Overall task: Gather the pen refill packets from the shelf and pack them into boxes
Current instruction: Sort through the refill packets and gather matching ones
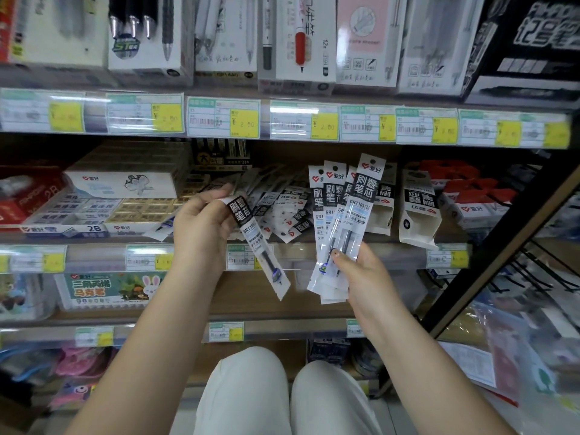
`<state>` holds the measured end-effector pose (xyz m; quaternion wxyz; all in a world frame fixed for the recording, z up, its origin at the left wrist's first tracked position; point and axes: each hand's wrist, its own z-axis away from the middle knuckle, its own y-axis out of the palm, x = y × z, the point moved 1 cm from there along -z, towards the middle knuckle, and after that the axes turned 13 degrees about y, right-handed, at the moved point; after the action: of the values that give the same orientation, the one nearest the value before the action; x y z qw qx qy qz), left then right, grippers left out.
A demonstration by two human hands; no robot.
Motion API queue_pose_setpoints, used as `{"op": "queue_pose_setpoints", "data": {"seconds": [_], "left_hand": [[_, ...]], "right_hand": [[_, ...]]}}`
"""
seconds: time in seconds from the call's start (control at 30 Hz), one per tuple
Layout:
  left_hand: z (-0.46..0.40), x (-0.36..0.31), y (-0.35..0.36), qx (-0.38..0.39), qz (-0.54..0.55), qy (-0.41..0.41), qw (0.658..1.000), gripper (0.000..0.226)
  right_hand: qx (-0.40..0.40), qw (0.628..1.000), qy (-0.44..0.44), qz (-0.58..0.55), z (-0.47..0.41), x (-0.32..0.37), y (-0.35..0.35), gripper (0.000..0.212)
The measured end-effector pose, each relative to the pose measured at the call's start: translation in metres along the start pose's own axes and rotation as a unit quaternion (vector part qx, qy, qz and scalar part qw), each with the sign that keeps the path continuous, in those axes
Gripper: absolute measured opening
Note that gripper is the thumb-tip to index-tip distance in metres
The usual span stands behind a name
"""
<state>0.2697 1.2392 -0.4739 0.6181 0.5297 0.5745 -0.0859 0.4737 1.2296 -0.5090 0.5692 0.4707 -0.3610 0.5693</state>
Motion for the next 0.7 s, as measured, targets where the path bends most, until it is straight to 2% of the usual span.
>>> {"op": "queue_pose_setpoints", "data": {"seconds": [0.1, 0.23, 0.47, 0.7], "left_hand": [[0.000, 0.001, 0.001, 0.000, 0.054, -0.036, 0.998, 0.022], [0.003, 0.001, 0.006, 0.004, 0.071, -0.067, 0.995, 0.023], [0.004, 0.007, 0.015, 0.034, 0.055, -0.091, 0.994, 0.016], [0.005, 0.013, 0.020, 0.065, 0.040, -0.100, 0.992, 0.015]], "right_hand": [[0.014, 1.000, 0.002, -0.001, 0.001, 0.000, 0.003, 0.026], [0.045, 0.999, 0.007, 0.019, 0.002, 0.000, 0.006, 0.028], [0.119, 0.990, 0.009, 0.080, 0.009, -0.001, 0.015, 0.032], [0.170, 0.984, 0.010, 0.044, 0.012, -0.002, 0.019, 0.033]]}}
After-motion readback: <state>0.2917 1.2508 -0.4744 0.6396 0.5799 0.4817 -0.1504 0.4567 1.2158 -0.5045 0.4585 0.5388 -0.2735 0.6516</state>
